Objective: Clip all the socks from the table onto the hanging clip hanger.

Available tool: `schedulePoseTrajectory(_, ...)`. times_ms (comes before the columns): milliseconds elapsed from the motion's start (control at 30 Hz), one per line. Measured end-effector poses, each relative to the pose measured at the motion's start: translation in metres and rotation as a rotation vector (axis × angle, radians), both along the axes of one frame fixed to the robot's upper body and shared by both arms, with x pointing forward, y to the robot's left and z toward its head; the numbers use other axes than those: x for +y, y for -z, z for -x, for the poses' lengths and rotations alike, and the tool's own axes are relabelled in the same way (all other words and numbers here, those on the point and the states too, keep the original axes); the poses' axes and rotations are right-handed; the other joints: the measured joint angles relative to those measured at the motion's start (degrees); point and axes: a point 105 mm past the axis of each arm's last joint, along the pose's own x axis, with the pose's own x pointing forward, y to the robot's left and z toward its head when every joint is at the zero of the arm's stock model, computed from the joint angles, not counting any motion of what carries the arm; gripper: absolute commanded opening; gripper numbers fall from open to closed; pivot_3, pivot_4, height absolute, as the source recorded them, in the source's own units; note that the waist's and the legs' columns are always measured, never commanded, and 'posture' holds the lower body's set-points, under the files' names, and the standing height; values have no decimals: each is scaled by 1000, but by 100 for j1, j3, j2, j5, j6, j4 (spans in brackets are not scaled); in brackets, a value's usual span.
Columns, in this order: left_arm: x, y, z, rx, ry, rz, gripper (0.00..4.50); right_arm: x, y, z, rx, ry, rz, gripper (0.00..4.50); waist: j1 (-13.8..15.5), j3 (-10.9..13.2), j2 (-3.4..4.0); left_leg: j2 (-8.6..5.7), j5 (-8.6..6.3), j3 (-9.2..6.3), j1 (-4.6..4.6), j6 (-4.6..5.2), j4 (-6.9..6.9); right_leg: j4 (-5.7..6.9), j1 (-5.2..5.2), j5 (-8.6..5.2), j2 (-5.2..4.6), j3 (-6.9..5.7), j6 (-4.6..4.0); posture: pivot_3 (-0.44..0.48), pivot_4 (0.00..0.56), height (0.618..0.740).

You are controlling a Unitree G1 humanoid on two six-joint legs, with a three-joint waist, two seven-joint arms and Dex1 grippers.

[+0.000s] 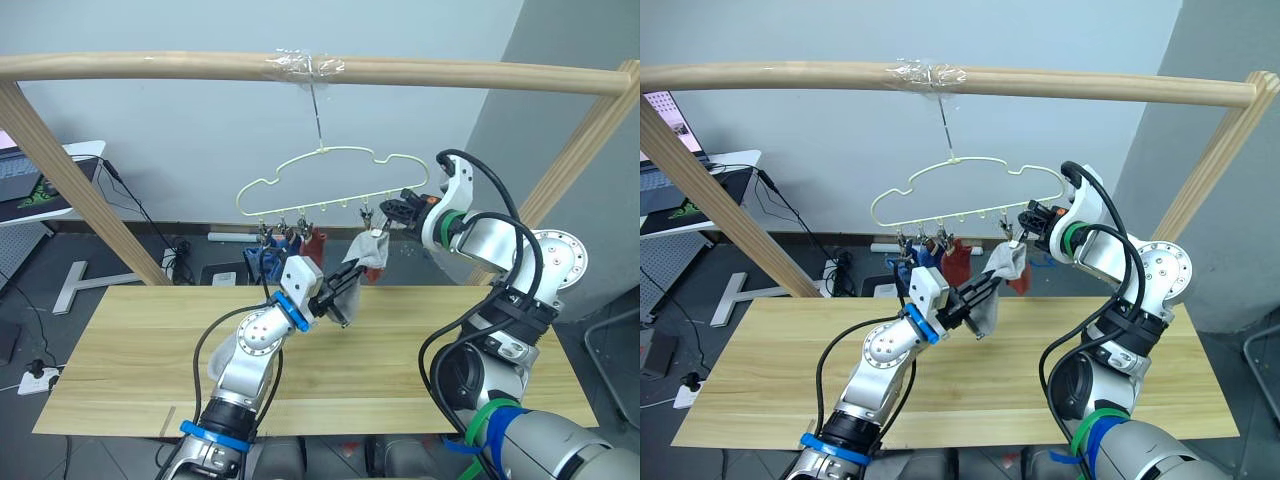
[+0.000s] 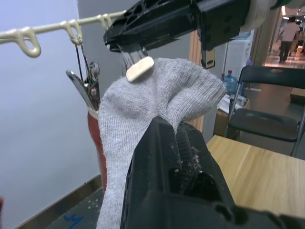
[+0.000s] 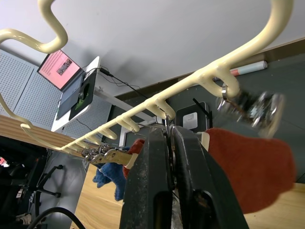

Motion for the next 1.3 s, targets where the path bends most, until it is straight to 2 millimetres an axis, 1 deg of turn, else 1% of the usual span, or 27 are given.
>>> schedulePoseTrajectory(133, -5, -2, 1, -4, 14, 5, 7, 0, 0, 0, 1, 2, -3, 0, 0, 0, 0, 0, 0, 1, 0, 0, 0, 0, 0, 0, 0, 0, 0, 87, 131, 740)
schedulePoseTrajectory(333, -5, -2, 1, -4, 14, 4, 0, -7, 1, -1, 10, 26, -28, 1801, -5, 0, 1, 0, 0, 1, 0, 0, 0, 0, 0, -7, 0, -2, 12, 86, 129, 740)
schedulePoseTrajectory(433, -6, -1, 1, -2, 18, 3, 0, -9, 0, -1, 5, 28, -52, 2834, -9, 1, 2, 1, 0, 1, 1, 0, -1, 0, -1, -9, 1, 0, 15, 78, 129, 740)
schedulePoseTrajectory(500, -9, 0, 1, 6, 28, -1, 0, -10, -5, 0, -15, 20, -80, 3573, -9, 3, 5, 0, 0, 0, 0, 0, -1, 0, -1, -10, 2, 0, 17, 78, 129, 740)
schedulePoseTrajectory(567, -14, 1, 0, 39, 40, 4, 0, -11, -15, 3, -63, 11, -88, 4283, -13, 6, 9, 0, 0, 0, 0, 0, -1, -1, -1, -12, 2, 0, 20, 71, 128, 740)
schedulePoseTrajectory(600, -16, 2, 0, 53, 44, 10, 0, -11, -18, 4, -79, 9, -89, 4487, -13, 6, 9, 0, 0, 0, -1, 0, -1, -1, -1, -12, 2, 0, 21, 71, 128, 740)
schedulePoseTrajectory(633, -19, 3, 0, 84, 59, 23, 0, -12, -23, 6, -107, 4, -89, 4487, -15, 6, 9, 0, 0, 0, -1, 0, -1, -3, -1, -12, 3, 0, 21, 57, 128, 740)
schedulePoseTrajectory(700, -24, 6, 0, 129, 81, 39, 538, -15, -26, 10, -137, 14, -68, 4500, -19, 6, 9, 0, 0, -1, -2, 0, -1, -3, -1, -13, 3, 1, 22, 57, 128, 740)
schedulePoseTrajectory(733, -27, 10, -1, 182, 100, 54, 762, -21, -26, 14, -167, 22, -16, 4500, -12, 6, 9, 0, 0, -2, -2, 0, -1, -5, 0, -13, 3, 1, 22, 50, 129, 740)
schedulePoseTrajectory(800, -30, 17, -1, 251, 122, 64, 1389, -27, -24, 20, -196, 36, 31, 4500, -30, 6, 9, -1, -1, 0, -2, 1, -2, -6, 0, -14, 3, 2, 23, 40, 129, 740)
schedulePoseTrajectory(900, -34, 28, 0, 335, 147, 68, 2365, -29, -8, 30, -195, 41, 105, 4500, -116, 6, 10, 1, -1, -2, -2, 1, -2, -4, -1, -15, 6, 4, 24, 34, 131, 740)
schedulePoseTrajectory(967, -32, 35, -1, 361, 145, 52, 2990, -30, 0, 33, -214, 49, 184, 4500, -172, 7, 11, 1, 0, -4, 0, 1, -2, -3, 0, -14, 6, 4, 24, 33, 131, 740)
schedulePoseTrajectory(1100, -15, 47, -1, 392, 130, -7, 4286, -32, 6, 37, -286, 82, 258, 4500, -259, 8, 13, 5, 0, -7, 6, 1, -2, 1, 0, -15, 12, 7, 24, 38, 133, 740)
schedulePoseTrajectory(1133, -10, 49, -1, 394, 124, -18, 4452, -33, 9, 38, -304, 91, 280, 4500, -267, 8, 13, 6, 0, -8, 6, 1, -2, 1, 0, -15, 14, 6, 24, 38, 133, 740)
schedulePoseTrajectory(1167, -2, 50, -1, 393, 111, -35, 4452, -34, 15, 39, -323, 101, 323, 4500, -273, 8, 13, 8, 0, -9, 6, 1, -3, 0, 0, -15, 15, 5, 23, 38, 133, 740)
schedulePoseTrajectory(1200, 11, 52, -1, 388, 93, -67, 4452, -35, 25, 43, -340, 115, 379, 4500, -283, 8, 13, 12, 0, -12, 5, 1, -6, -3, 0, -16, 17, 2, 22, 60, 143, 740)
schedulePoseTrajectory(1233, 26, 52, -2, 380, 60, -91, 4452, -36, 36, 45, -339, 122, 416, 4500, -285, 12, 12, 12, 0, -11, 5, 1, -7, -2, -1, -17, 17, 4, 20, 60, 143, 740)
schedulePoseTrajectory(1300, 53, 43, -5, 349, 12, -122, 4500, -36, 52, 49, -356, 137, 471, 4140, -287, 41, 19, 13, 0, -10, 5, 1, -6, 1, -3, -17, 17, 5, 20, 60, 143, 740)
